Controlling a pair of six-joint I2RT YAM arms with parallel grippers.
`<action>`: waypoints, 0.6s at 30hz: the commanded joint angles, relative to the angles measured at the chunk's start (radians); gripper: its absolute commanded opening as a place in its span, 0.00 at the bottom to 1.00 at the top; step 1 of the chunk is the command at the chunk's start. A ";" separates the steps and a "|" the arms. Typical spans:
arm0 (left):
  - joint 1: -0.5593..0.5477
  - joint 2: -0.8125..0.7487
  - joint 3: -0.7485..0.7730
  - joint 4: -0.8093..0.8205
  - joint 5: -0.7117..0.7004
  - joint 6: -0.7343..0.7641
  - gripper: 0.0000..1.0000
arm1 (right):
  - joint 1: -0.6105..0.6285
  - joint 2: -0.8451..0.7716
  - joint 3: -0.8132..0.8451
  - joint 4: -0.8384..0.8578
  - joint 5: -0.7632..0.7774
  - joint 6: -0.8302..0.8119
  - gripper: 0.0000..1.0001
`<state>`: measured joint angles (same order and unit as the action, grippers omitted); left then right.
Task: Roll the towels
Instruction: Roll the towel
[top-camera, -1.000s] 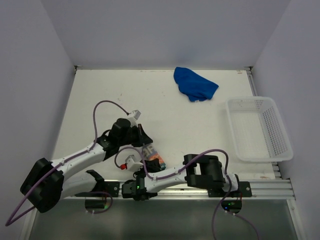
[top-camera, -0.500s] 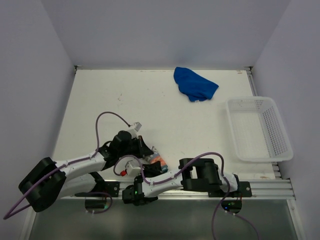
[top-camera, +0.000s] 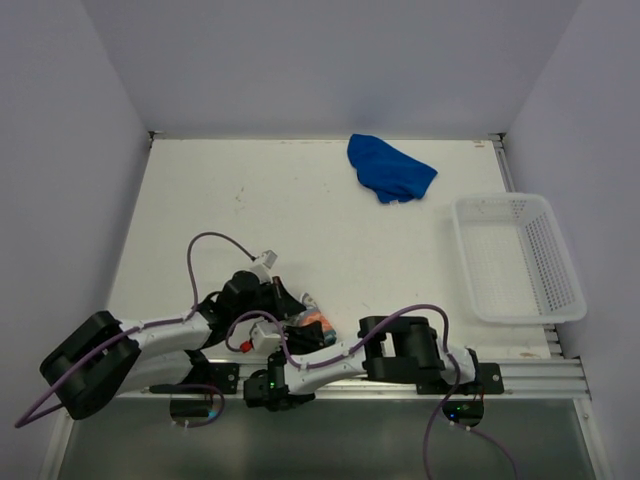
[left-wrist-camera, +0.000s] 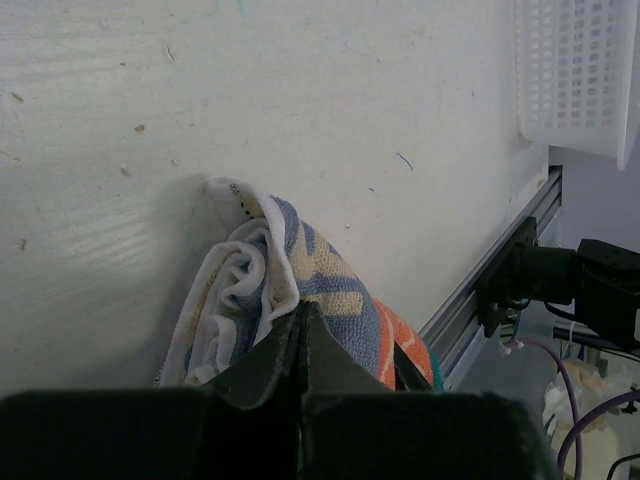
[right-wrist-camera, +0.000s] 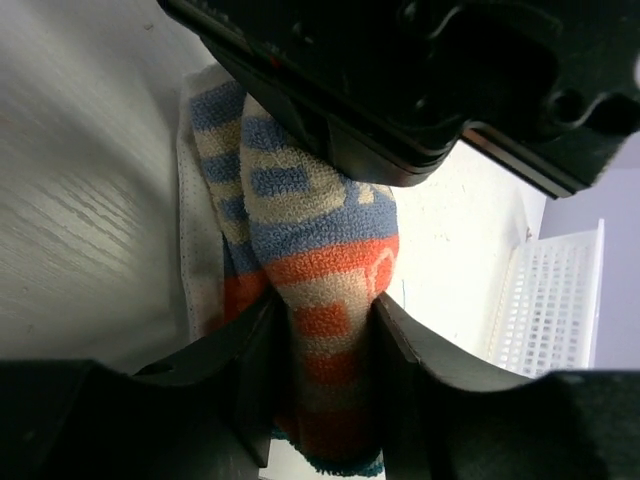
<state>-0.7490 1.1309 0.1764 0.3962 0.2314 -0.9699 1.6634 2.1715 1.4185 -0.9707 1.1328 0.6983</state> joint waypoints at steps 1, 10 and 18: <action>-0.033 0.053 -0.066 -0.080 -0.003 -0.004 0.00 | -0.030 -0.078 0.007 0.127 -0.048 0.050 0.44; -0.033 0.109 -0.077 -0.042 -0.021 -0.001 0.00 | -0.062 -0.245 -0.075 0.230 -0.119 0.030 0.54; -0.033 0.118 -0.081 -0.037 -0.024 -0.001 0.00 | -0.096 -0.377 -0.145 0.299 -0.212 0.050 0.58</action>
<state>-0.7624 1.2091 0.1516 0.5243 0.2276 -1.0054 1.5929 1.8889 1.2980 -0.7429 0.9565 0.7094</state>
